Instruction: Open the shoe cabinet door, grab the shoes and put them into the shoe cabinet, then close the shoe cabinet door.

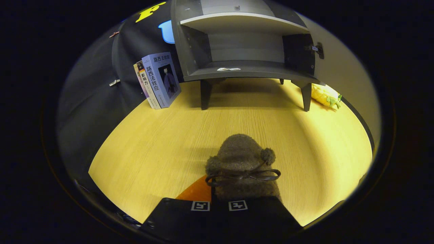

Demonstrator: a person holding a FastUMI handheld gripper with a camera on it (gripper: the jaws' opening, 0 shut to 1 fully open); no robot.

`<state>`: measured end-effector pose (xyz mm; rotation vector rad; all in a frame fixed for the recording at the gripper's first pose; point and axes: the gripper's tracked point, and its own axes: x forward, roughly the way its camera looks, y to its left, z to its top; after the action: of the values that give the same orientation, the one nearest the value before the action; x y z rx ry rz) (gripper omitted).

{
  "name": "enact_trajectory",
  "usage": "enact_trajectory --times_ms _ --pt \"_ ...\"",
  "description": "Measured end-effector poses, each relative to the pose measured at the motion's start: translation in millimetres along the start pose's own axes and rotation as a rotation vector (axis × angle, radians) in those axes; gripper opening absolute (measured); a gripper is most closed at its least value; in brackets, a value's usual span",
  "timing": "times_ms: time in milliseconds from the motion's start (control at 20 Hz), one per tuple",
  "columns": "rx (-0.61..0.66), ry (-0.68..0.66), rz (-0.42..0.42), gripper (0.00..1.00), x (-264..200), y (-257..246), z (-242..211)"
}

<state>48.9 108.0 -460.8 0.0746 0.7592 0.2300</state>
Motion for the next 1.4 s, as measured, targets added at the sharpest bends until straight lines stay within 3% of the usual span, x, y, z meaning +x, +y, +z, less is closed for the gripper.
enact_trajectory --times_ms 450,700,1000,1400 --pt "0.039 -0.122 0.042 0.05 -102 -2 128" --pt "0.103 -0.162 0.085 0.06 -129 6 220" --pt "0.092 -0.219 0.059 0.05 -121 0 330" --pt "0.057 -0.201 -0.034 0.05 -46 -22 441"
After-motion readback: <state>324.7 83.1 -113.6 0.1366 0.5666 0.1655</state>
